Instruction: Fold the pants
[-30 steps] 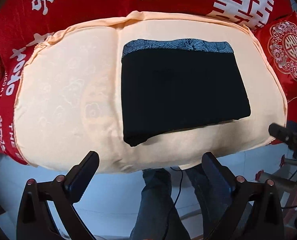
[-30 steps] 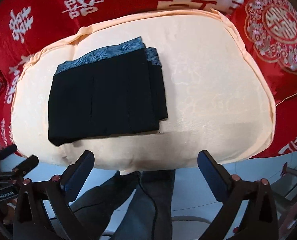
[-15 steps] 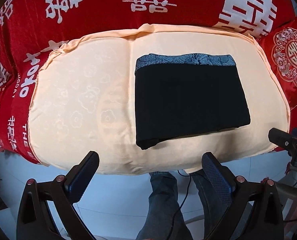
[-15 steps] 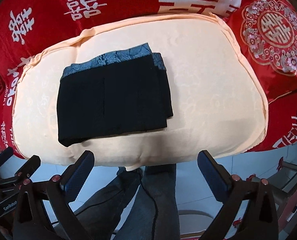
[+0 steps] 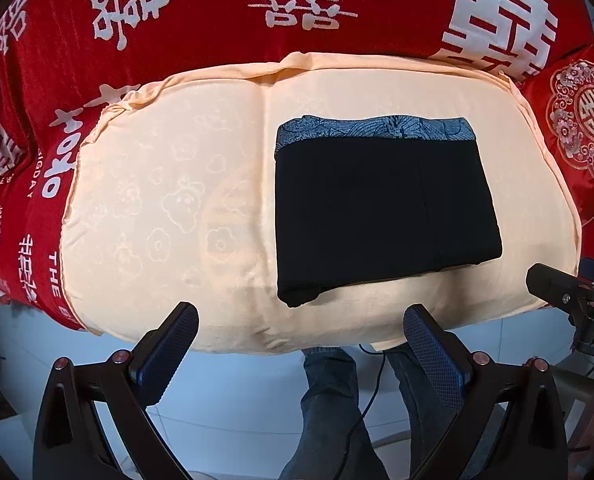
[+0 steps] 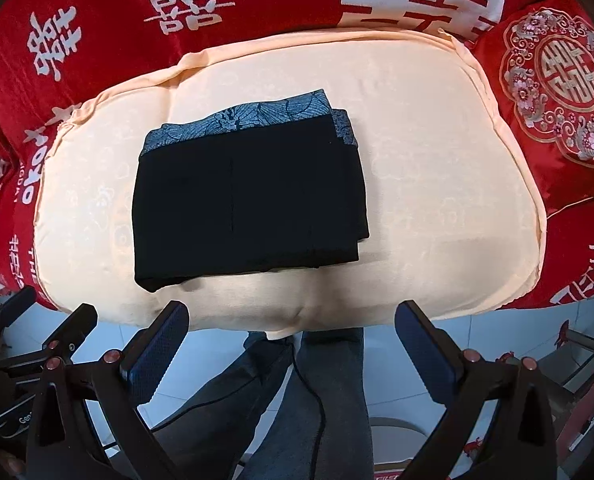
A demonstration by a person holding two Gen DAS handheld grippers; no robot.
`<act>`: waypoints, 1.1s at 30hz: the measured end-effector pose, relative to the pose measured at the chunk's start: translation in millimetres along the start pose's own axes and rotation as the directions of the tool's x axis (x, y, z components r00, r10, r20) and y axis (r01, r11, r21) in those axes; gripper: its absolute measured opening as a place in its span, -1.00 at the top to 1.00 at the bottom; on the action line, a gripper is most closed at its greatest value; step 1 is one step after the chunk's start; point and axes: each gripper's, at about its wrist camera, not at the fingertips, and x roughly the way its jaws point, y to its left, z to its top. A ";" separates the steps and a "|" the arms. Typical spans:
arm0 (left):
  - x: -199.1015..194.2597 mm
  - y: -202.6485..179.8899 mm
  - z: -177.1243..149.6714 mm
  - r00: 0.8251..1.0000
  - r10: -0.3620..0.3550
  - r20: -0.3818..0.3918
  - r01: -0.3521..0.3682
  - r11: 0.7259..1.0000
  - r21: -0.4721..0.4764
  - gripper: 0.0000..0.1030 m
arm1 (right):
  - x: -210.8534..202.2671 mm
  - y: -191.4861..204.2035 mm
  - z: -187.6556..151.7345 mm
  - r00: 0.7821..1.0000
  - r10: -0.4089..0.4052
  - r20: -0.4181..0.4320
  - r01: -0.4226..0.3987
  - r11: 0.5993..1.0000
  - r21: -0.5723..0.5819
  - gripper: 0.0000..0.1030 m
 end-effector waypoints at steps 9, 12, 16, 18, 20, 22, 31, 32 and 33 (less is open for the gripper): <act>3.5 -1.2 4.0 1.000 0.003 -0.012 -0.003 1.000 0.004 -1.00 | 1.4 -0.3 2.4 1.000 -0.010 -0.007 0.010 1.000 0.013 -1.00; 3.7 -1.5 4.2 1.000 0.004 -0.011 -0.004 1.000 0.005 -1.00 | 2.8 0.7 2.4 1.000 -0.016 -0.010 0.016 1.000 0.007 -1.00; 4.9 -2.8 4.8 1.000 0.011 -0.013 -0.011 1.000 0.018 -1.00 | 3.5 0.7 2.7 1.000 -0.025 -0.010 0.025 1.000 0.001 -1.00; 5.8 -4.2 4.8 1.000 0.014 -0.016 -0.014 1.000 0.027 -1.00 | 2.7 1.5 2.9 0.999 -0.036 -0.005 0.036 0.999 -0.007 -1.00; 6.2 -5.7 4.7 1.000 0.015 -0.020 -0.014 0.999 0.034 -1.00 | 1.8 2.3 3.3 0.999 -0.043 0.003 0.043 0.999 -0.017 -1.00; 6.4 -8.2 4.7 1.000 0.019 -0.021 -0.019 0.999 0.041 -1.00 | 1.0 1.9 3.8 0.999 -0.043 0.006 0.043 0.999 -0.019 -1.00; 5.4 -16.4 4.0 0.999 0.028 -0.022 -0.026 0.997 0.073 -1.00 | 0.7 1.3 1.8 0.999 -0.050 0.013 0.050 0.999 -0.020 -1.00; 5.4 -16.9 3.9 0.999 0.028 -0.022 -0.026 0.997 0.074 -1.00 | 0.4 1.3 1.6 0.999 -0.051 0.014 0.051 0.998 -0.022 -1.00; 5.2 -18.0 4.1 0.999 0.028 -0.022 -0.026 0.997 0.076 -1.00 | 0.2 0.8 2.0 0.999 -0.051 0.015 0.051 0.998 -0.023 -1.00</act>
